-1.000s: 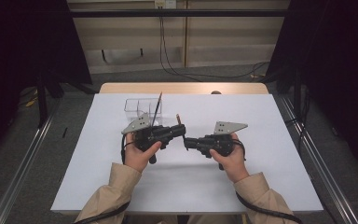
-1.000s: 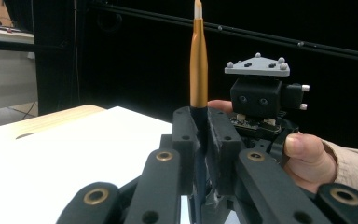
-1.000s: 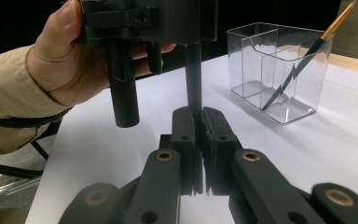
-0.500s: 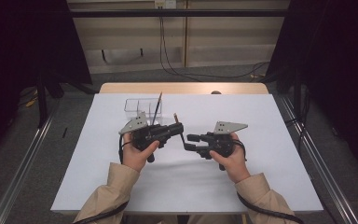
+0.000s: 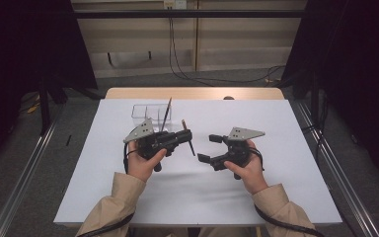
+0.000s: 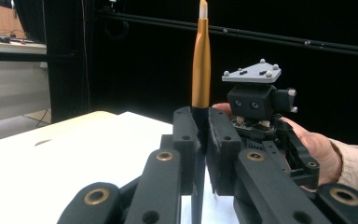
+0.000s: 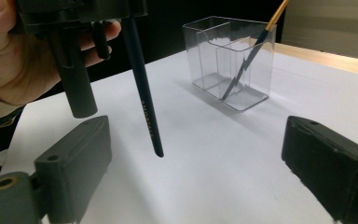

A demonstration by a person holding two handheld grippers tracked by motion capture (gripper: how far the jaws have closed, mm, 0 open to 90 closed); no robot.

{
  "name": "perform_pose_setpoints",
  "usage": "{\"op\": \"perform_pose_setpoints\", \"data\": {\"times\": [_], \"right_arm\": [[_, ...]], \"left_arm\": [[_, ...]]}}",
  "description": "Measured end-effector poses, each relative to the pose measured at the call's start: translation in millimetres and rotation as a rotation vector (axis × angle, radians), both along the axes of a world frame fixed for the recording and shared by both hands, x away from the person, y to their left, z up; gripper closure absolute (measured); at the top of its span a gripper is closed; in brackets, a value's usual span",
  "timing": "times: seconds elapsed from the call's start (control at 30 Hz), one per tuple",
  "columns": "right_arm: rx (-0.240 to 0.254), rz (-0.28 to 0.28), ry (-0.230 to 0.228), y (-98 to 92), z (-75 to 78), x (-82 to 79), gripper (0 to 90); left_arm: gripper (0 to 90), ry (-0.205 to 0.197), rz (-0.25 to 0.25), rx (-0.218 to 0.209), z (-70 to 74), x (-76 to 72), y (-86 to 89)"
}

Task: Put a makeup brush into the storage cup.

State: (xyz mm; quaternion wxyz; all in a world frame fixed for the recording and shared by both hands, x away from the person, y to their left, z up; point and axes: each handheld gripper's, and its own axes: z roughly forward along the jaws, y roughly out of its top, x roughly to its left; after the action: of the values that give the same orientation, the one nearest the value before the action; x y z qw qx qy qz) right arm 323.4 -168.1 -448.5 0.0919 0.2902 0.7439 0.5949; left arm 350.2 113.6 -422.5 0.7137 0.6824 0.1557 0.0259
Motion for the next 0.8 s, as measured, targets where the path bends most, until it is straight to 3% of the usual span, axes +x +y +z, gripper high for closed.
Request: {"op": "perform_pose_setpoints", "data": {"times": [0.3,0.8], "right_arm": [[-0.011,-0.033,-0.006,-5.2,-0.8,-1.1,2.3],[-0.024,-0.055,-0.015,-24.7,0.5,-5.6,2.0]], "left_arm": [[83.3,-0.003,0.004,-0.001,0.7,0.5,1.4],[83.3,-0.005,0.012,0.001,3.1,0.8,6.3]]}}
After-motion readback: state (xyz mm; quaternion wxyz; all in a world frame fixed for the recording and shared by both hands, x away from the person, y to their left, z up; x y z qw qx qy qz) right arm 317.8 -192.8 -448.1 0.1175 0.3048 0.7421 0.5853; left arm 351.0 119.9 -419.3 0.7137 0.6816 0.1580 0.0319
